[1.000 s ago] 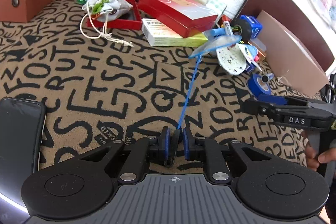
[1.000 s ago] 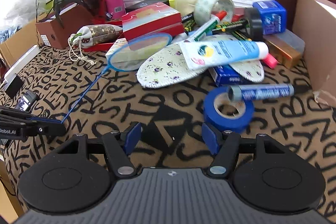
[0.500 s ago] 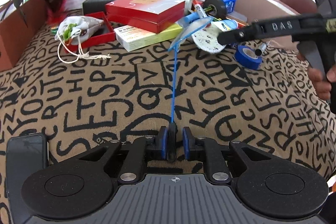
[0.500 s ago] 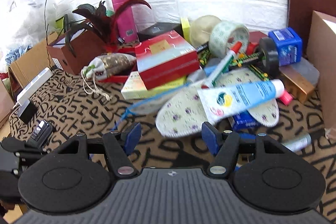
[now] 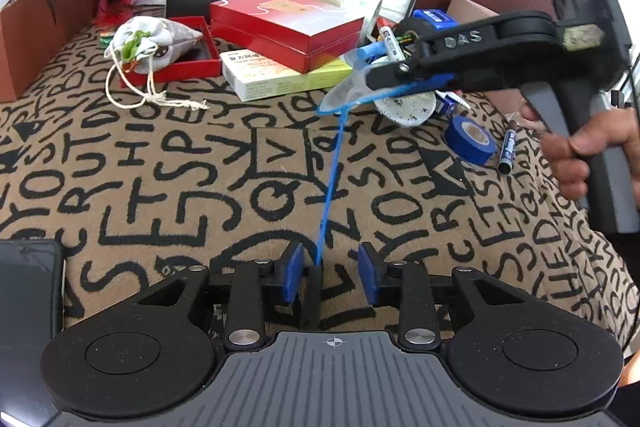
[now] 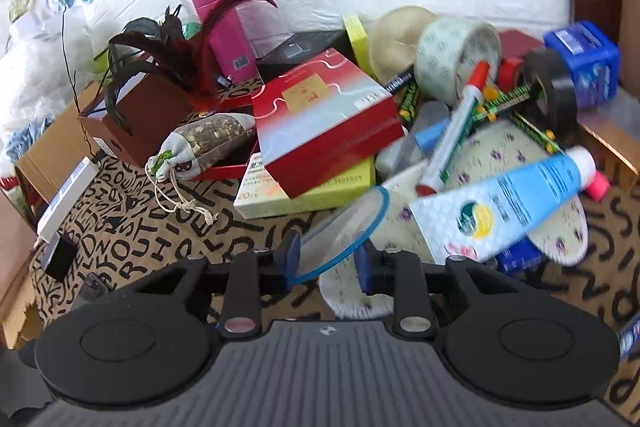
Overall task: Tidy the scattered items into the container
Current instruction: 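Lift the fly swatter and lower it into the brown box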
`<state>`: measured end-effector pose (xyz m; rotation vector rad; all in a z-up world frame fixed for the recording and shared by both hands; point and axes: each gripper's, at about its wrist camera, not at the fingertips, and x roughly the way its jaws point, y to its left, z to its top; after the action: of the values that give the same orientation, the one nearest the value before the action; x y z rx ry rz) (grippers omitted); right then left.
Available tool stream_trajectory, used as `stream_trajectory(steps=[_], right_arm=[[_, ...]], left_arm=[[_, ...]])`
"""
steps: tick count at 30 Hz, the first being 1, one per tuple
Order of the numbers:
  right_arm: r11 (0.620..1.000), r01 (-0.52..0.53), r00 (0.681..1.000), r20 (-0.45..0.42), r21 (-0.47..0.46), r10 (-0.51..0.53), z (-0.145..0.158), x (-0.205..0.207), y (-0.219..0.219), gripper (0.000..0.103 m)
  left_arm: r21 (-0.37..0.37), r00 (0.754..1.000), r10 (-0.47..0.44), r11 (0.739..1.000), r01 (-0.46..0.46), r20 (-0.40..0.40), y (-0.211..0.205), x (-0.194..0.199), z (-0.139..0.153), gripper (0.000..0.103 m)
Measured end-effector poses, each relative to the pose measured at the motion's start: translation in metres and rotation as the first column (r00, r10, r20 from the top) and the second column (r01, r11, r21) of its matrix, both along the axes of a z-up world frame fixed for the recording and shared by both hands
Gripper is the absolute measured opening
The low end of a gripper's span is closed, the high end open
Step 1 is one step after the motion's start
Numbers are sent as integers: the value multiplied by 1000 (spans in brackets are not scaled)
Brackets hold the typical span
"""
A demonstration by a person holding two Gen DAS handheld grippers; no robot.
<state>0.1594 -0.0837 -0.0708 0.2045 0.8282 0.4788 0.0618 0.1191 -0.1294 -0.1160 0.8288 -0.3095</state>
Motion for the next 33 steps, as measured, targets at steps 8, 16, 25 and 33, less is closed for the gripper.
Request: stream_trajectory(steps=[8,16,25,33], right_arm=[[999,-26,998,54,36,24,24,-23,-7,21],[1000,11,991,136,29,-15,56,-41,-30,21],[986,165,947,280,-10,-156,113,-55,-97,22],[940,337,876,385,-59,-290,152,-65,-178,23]], left_arm=[[-41,999,45,998,-46,-16,0,6,3,2],[-62,1000,-3,998,5,30,-22,6,27,2],[-71,976,-136,986,150,171,-82,46,82,4],[-86,940,-238,960,266,244,-167,101,120,6]])
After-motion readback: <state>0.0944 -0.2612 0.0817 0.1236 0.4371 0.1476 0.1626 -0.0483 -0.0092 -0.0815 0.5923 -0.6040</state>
